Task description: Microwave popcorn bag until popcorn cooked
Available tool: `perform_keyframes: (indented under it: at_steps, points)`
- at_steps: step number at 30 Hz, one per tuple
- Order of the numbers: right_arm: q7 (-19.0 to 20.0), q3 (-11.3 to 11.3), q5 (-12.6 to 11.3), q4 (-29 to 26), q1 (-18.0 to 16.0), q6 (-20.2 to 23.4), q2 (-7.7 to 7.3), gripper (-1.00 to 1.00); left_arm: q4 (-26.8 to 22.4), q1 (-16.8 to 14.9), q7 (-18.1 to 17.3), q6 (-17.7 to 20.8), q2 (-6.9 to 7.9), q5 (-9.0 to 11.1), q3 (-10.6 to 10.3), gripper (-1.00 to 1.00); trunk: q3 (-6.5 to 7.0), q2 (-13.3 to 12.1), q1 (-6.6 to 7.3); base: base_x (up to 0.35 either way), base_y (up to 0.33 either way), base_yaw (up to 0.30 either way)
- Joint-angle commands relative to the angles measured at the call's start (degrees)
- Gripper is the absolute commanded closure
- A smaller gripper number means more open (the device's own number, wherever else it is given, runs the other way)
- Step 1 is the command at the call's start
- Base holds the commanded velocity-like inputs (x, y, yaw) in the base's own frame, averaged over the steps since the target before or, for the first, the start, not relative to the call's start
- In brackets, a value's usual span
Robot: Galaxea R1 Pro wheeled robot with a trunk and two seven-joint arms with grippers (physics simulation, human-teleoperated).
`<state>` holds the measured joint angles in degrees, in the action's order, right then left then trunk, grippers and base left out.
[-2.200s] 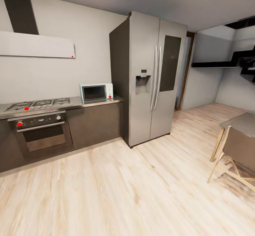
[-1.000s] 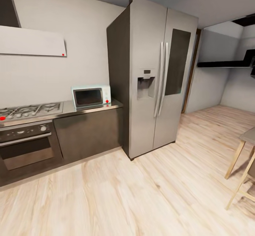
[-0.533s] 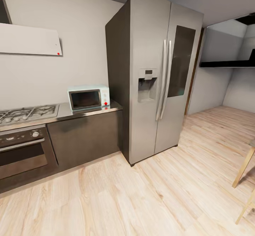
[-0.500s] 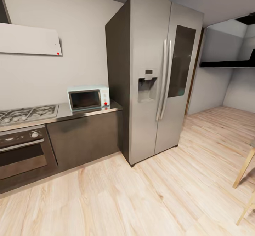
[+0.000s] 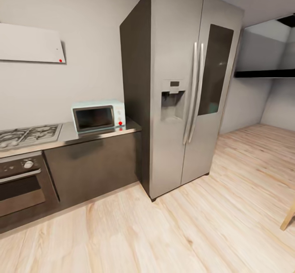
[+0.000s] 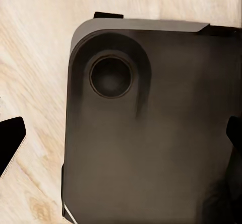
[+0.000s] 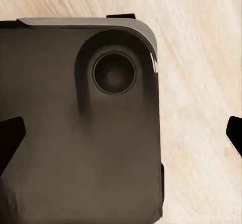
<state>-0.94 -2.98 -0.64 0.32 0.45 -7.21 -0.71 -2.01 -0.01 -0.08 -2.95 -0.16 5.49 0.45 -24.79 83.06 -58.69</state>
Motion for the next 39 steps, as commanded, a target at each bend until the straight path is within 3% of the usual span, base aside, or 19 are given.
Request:
perform_keyframes:
  at_steps: [1, 39]
  points:
    - [0.0, -0.3, -0.1, 0.0, 0.0, -0.2, 0.00, -1.00, 0.0, 0.0, 0.0, -0.1, -0.01, 0.6, 0.0, -1.00, -0.04, 0.0, -0.04, 0.325, 0.000, 0.000]
    - [0.0, -0.6, -0.2, 0.0, 0.0, 0.1, 0.00, -1.00, 0.0, 0.0, 0.0, -0.1, -0.01, 0.5, 0.0, -1.00, -0.04, 0.0, -0.04, 0.325, 0.000, 0.000]
